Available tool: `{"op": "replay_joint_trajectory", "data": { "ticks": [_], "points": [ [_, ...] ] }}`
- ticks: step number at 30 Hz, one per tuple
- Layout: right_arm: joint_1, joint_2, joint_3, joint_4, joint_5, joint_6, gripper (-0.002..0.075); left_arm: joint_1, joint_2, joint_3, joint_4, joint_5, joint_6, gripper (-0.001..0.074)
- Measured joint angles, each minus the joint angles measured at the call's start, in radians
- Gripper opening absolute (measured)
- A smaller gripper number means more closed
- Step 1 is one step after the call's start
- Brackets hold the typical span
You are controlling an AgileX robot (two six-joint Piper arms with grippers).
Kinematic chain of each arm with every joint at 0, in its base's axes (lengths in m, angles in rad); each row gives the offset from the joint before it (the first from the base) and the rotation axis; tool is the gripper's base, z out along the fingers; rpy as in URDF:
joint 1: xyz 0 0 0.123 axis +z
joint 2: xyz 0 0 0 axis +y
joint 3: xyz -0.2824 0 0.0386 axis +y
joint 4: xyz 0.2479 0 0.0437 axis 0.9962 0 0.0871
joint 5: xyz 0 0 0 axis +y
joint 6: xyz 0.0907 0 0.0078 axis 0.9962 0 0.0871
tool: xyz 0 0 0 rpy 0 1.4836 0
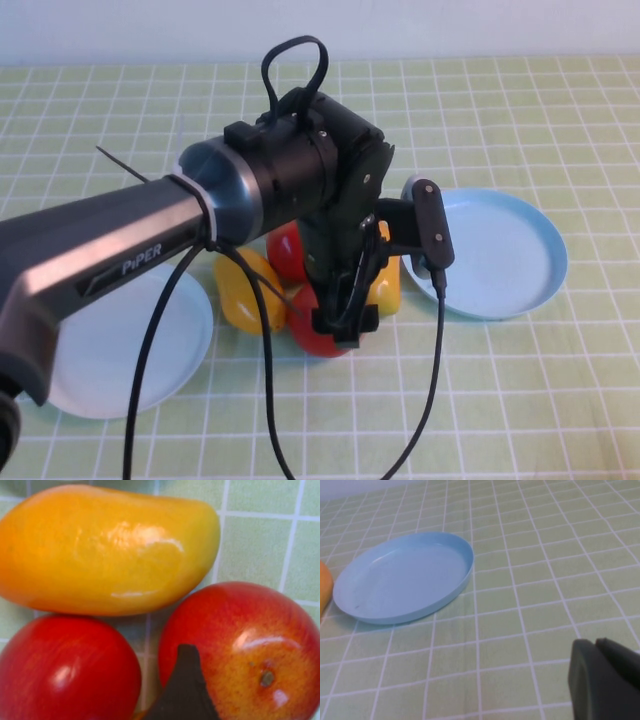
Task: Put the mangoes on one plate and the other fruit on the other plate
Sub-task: Put one type of fruit in the left plate
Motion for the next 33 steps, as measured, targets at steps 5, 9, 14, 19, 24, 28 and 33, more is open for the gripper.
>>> {"op": "replay_joint_trajectory", "data": {
  "ticks": [5, 9, 14, 19, 24, 28, 33],
  "points": [
    [0.0, 0.0, 0.0, 0.0, 0.0, 0.0, -0.0016, -0.014, 0.0, -0.005, 0.002, 0.003, -0.008, 0.0541],
    [0.0, 0.0, 0.0, 0.0, 0.0, 0.0, -0.0016, -0.014, 0.0, -0.005, 0.015, 0.007, -0.01, 0.0544],
    [0.0, 0.0, 0.0, 0.0, 0.0, 0.0, -0.0017, -0.014, 0.0, -0.006, 0.002, 0.027, -0.027, 0.0544],
    [0.0, 0.0, 0.0, 0.0, 0.0, 0.0, -0.0017, -0.014, 0.0, -0.006, 0.001, 0.033, -0.029, 0.0544],
    [0.0, 0.0, 0.0, 0.0, 0.0, 0.0, -0.0016, -0.014, 0.0, -0.006, -0.026, 0.024, -0.044, 0.0548],
    [0.0, 0.0, 0.0, 0.0, 0.0, 0.0, -0.0016, -0.014, 0.0, -0.006, -0.052, 0.012, -0.055, 0.0613],
    [0.0, 0.0, 0.0, 0.0, 0.0, 0.0, -0.0016, -0.014, -0.008, -0.006, -0.038, 0.028, -0.055, 0.0657]
  ]
}}
